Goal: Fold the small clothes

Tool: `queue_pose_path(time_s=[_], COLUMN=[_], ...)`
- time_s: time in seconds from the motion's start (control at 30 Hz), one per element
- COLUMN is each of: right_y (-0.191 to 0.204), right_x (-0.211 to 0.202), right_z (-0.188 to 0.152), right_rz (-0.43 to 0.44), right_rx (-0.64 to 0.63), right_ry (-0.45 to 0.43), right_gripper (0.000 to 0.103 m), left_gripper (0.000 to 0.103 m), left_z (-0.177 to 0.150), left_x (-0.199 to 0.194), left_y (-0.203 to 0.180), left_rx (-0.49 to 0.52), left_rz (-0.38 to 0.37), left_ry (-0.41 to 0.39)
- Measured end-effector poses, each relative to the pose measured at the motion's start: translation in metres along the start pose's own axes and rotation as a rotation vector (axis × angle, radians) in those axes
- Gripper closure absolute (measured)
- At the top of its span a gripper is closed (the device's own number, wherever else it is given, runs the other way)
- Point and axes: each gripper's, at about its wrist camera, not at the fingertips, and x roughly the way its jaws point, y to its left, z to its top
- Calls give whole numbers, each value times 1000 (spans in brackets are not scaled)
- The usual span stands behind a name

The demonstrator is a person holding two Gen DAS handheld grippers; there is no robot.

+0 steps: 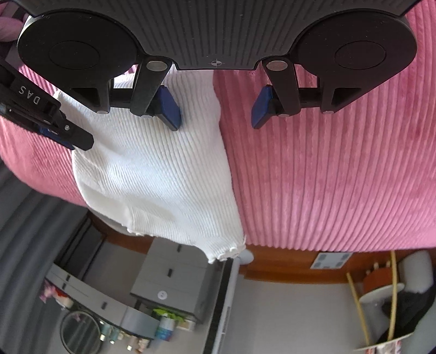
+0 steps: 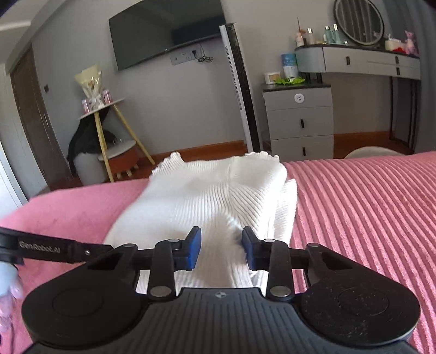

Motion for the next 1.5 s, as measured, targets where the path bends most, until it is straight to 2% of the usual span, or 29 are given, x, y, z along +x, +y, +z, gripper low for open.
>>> queue_pose_path(time_s=[0.2, 0.27, 0.33, 0.37, 0.4, 0.5, 0.6, 0.67, 0.73, 0.8, 0.87, 0.9, 1.0, 1.13, 1.23, 1.37, 1.4, 1.47, 1.5], right_y=[-1, -5, -12, -18, -25, -45, -52, -57, -69, -81, -90, -94, -104, -117, -117, -109, -107, -102, -99], right_x=[8, 14, 20, 22, 23, 6, -14, -21, -17, -10, 1, 7, 25, 56, 72, 92, 97, 103, 102], right_z=[-8, -9, -11, -11, -11, -14, -27, -34, -35, -31, -25, -20, -11, -4, 4, 12, 14, 14, 15], right_rz=[-52, -67, -65, -59, -37, 30, 58, 88, 125, 145, 181, 190, 207, 295, 336, 388, 390, 374, 379], right_rx=[-61, -70, -41, -8, 53, 218, 295, 341, 425, 496, 528, 530, 540, 595, 566, 531, 527, 510, 498], right_ry=[48, 63, 70, 82, 101, 81, 68, 63, 73, 82, 107, 116, 128, 171, 187, 219, 227, 233, 226], right_gripper=[70, 70, 67, 59, 58, 57, 56, 53, 45, 35, 30, 25, 21, 21, 21, 32, 44, 54, 57], left_gripper=[37, 34, 25, 24, 24, 24, 24, 24, 24, 24, 24, 23, 19, 20, 20, 22, 22, 36, 52], left_z=[-4, -8, -13, -15, -15, -16, -21, -25, -28, -25, -17, -12, 6, 25, 32, 43, 45, 47, 48], left_x=[6, 12, 16, 16, 14, 6, -4, -10, -13, -16, -16, -14, 4, 52, 71, 95, 99, 101, 102], left_y=[3, 2, 1, 2, 5, 19, 30, 30, 27, 29, 40, 50, 70, 78, 74, 65, 64, 62, 59], left_rx=[14, 54, 104, 111, 109, 62, 28, 46, 79, 95, 31, -30, -197, -335, -346, -375, -395, -410, -386], left_rz=[-13, -16, -11, -9, -24, -86, -131, -180, -215, -234, -286, -325, -386, -455, -508, -527, -528, -500, -491], left_ry=[4, 2, -7, -15, -13, 15, 35, 59, 75, 57, 45, 39, 28, 113, 120, 135, 132, 122, 122])
